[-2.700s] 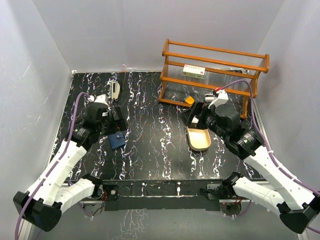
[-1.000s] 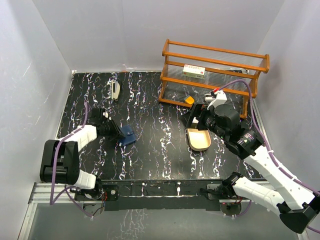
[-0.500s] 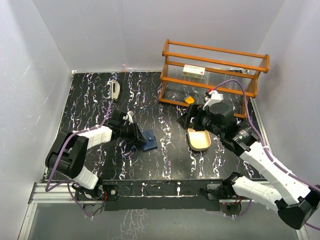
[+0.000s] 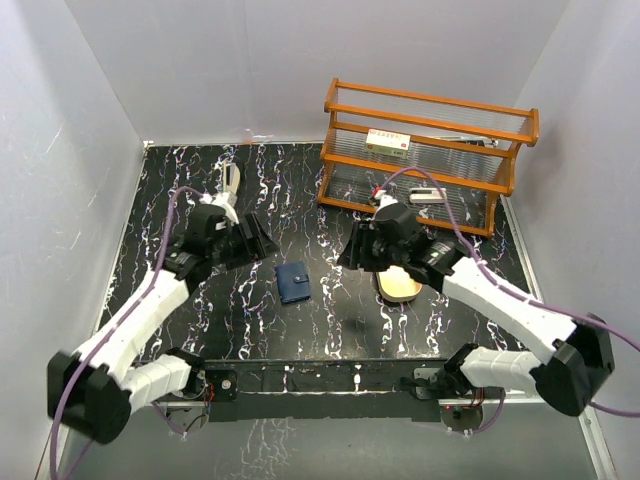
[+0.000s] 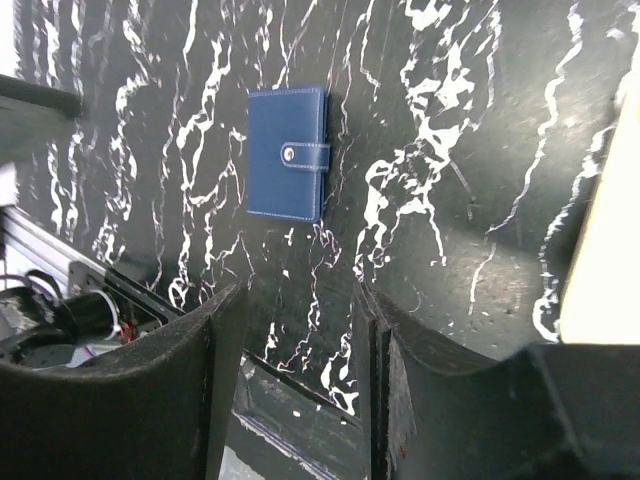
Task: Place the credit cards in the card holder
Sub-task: Move the card holder to the center of the board, then open the card holder at the center of the board.
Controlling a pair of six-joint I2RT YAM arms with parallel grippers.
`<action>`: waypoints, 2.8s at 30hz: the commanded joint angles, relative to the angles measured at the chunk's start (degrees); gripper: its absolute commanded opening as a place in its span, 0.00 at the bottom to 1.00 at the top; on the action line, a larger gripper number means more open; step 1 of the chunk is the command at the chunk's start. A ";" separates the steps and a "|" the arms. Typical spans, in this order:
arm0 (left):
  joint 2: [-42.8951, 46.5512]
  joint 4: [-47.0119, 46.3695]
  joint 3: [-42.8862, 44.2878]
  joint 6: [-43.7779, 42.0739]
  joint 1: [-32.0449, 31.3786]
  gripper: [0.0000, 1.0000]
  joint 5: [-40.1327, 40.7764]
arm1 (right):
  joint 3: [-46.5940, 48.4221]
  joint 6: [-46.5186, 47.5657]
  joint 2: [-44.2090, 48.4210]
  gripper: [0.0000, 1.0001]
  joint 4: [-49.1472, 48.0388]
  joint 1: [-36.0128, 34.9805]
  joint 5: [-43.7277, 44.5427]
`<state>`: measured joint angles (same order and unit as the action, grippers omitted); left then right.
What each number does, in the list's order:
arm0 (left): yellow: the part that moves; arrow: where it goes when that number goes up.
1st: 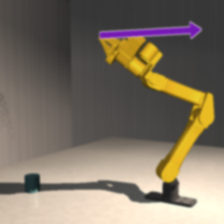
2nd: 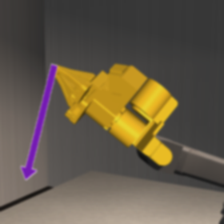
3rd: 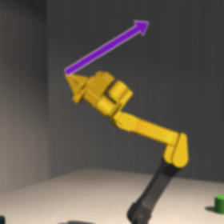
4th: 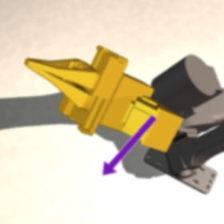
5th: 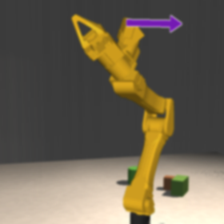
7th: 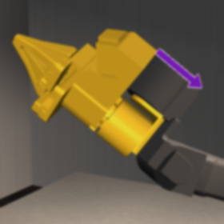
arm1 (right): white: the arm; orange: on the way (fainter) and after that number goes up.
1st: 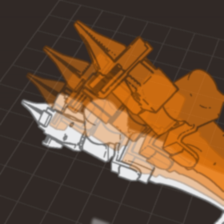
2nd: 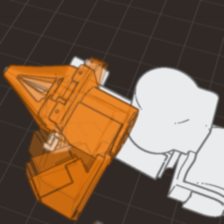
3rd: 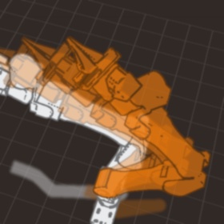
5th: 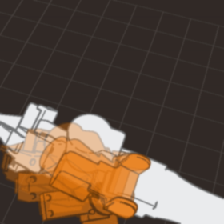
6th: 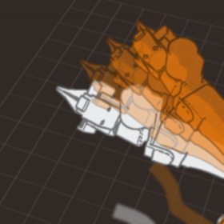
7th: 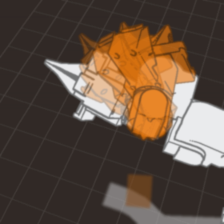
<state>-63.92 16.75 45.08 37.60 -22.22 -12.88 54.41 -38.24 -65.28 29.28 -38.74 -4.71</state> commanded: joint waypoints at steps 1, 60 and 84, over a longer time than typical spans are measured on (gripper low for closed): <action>10.47 9.60 4.92 -3.88 0.42 0.74 8.72 | 4.50 -2.25 -5.72 0.43 -1.95 -5.43 3.57; 38.47 13.49 -3.71 -7.98 0.42 0.96 28.75 | 30.71 5.97 -48.46 0.00 6.77 -16.79 20.15; 20.71 -12.82 -22.63 15.10 0.42 0.63 -9.52 | 3.23 9.53 -25.27 0.00 -19.19 -16.80 9.90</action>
<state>-42.50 16.45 26.79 45.45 -21.91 -11.18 60.84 -29.74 -96.07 20.99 -55.61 8.40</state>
